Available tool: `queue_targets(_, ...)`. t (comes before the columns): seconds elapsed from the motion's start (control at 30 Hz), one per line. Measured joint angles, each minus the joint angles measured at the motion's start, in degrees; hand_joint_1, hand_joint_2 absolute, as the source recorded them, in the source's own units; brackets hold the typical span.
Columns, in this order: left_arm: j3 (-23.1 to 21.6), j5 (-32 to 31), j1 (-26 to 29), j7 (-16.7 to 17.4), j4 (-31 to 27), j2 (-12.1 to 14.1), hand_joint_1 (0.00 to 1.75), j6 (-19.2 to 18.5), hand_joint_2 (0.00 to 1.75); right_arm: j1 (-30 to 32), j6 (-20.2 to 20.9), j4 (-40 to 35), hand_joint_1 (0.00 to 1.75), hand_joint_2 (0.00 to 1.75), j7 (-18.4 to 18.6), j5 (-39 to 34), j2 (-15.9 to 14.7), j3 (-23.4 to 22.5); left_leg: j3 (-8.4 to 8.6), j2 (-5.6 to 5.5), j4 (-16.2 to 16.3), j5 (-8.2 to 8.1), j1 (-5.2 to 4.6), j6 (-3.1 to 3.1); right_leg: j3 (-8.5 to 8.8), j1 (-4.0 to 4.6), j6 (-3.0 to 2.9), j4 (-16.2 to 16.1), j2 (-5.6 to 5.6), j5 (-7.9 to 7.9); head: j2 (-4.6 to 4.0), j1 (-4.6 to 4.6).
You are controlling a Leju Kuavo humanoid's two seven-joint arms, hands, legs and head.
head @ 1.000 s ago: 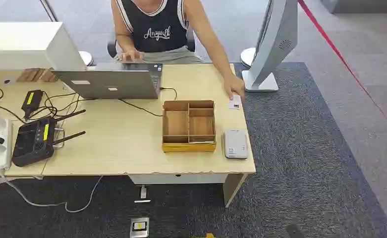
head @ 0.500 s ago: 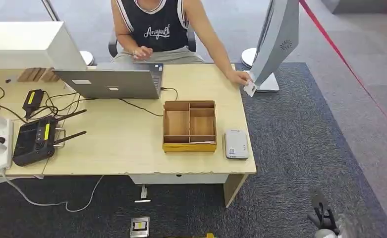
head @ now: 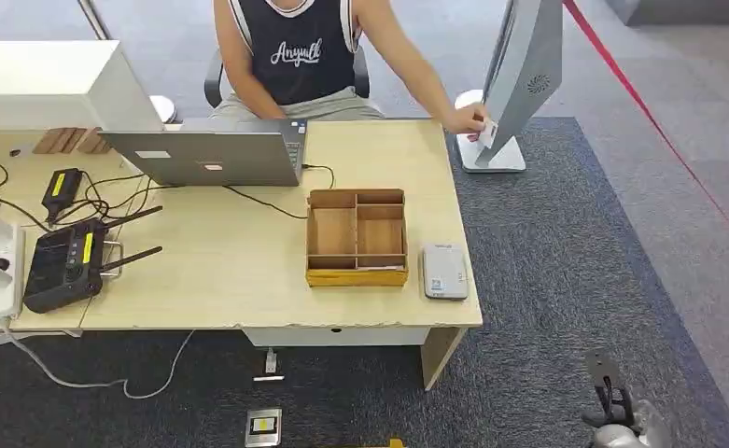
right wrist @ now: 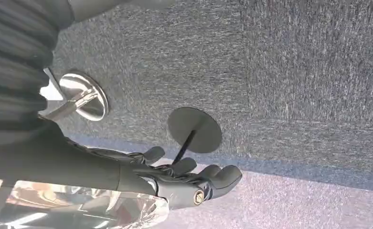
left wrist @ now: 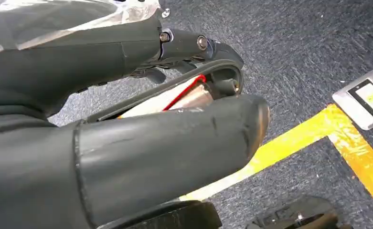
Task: Pass the card to the sensor for recognition and then transmit it.
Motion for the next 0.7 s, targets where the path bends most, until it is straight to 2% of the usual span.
queue_targets(0.13,0.0,0.48,0.0,0.39,0.0,-0.13,0.0,-0.09,0.0,0.06,-0.4,-0.02,0.0,1.75,-1.99,0.07,0.2,-0.61,-0.01,0.0,0.0,0.0,-0.01,0.0,0.01,-0.01,0.0,0.0,0.0,0.0,0.0,0.0)
queue_targets(0.23,-0.02,0.68,0.0,0.66,0.0,-0.15,0.0,-0.04,0.0,-0.66,-1.86,-0.04,0.0,1.75,-6.56,2.26,0.11,-1.9,-0.1,-0.01,0.0,0.0,-0.01,0.0,0.02,-0.02,0.01,0.01,0.0,0.02,0.0,0.0)
queue_targets(0.33,-0.24,0.74,-0.09,0.59,-0.02,-0.17,0.0,0.22,0.0,-2.34,-2.89,-1.07,0.0,1.75,-9.84,14.84,-0.59,-6.13,-0.05,0.02,0.01,0.01,-0.02,0.0,0.05,-0.02,0.01,0.01,0.01,0.03,0.0,0.0)
queue_targets(0.37,-0.33,0.74,-0.12,0.52,-0.02,-0.22,0.0,0.39,0.0,-2.6,-3.04,-2.34,0.0,1.75,-9.37,20.24,-0.81,-7.96,-0.06,-0.01,0.0,0.02,0.01,0.01,0.11,0.01,0.02,0.02,0.0,0.04,0.0,0.02)
queue_targets(0.47,-0.48,0.74,-0.07,0.02,-0.02,-0.48,0.0,1.05,0.0,-2.82,-3.02,-10.11,0.0,1.75,-3.86,33.26,-1.88,-14.04,-0.1,-0.12,0.01,0.07,-0.03,0.05,0.13,-0.03,0.05,0.05,-0.11,0.06,0.0,0.0)
queue_targets(0.53,-0.74,0.94,-0.11,-0.31,-0.02,-0.55,0.0,1.11,0.0,-4.0,-2.93,-15.03,0.0,1.75,0.91,36.82,-3.21,-16.61,-0.07,-0.14,0.01,0.08,-0.05,0.06,0.12,-0.05,0.05,0.04,-0.13,0.06,0.0,-0.02)
queue_targets(0.57,-0.81,0.98,-0.1,-0.46,-0.02,-0.55,0.0,1.14,0.0,-4.57,-2.91,-17.14,0.0,1.75,2.1,37.49,-3.74,-17.8,-0.02,-0.14,0.01,0.08,-0.04,0.05,0.13,-0.04,0.05,0.04,-0.13,0.06,0.0,0.0)
queue_targets(0.63,-0.89,1.09,-0.09,-0.59,-0.02,-0.61,0.0,1.14,0.0,-5.08,-2.97,-20.67,0.0,1.75,2.14,38.12,-4.48,-19.88,-0.03,-0.15,0.01,0.08,-0.04,0.05,0.14,-0.05,0.05,0.04,-0.13,0.06,0.0,0.0)
queue_targets(0.7,-1.07,1.4,-0.08,-0.74,-0.02,-0.63,0.0,1.14,0.0,-5.93,-3.04,-25.21,0.0,1.75,0.54,39.1,-4.98,-21.71,-0.12,-0.13,0.0,0.08,-0.07,0.05,0.13,-0.06,0.06,0.07,-0.12,0.07,0.0,0.0)
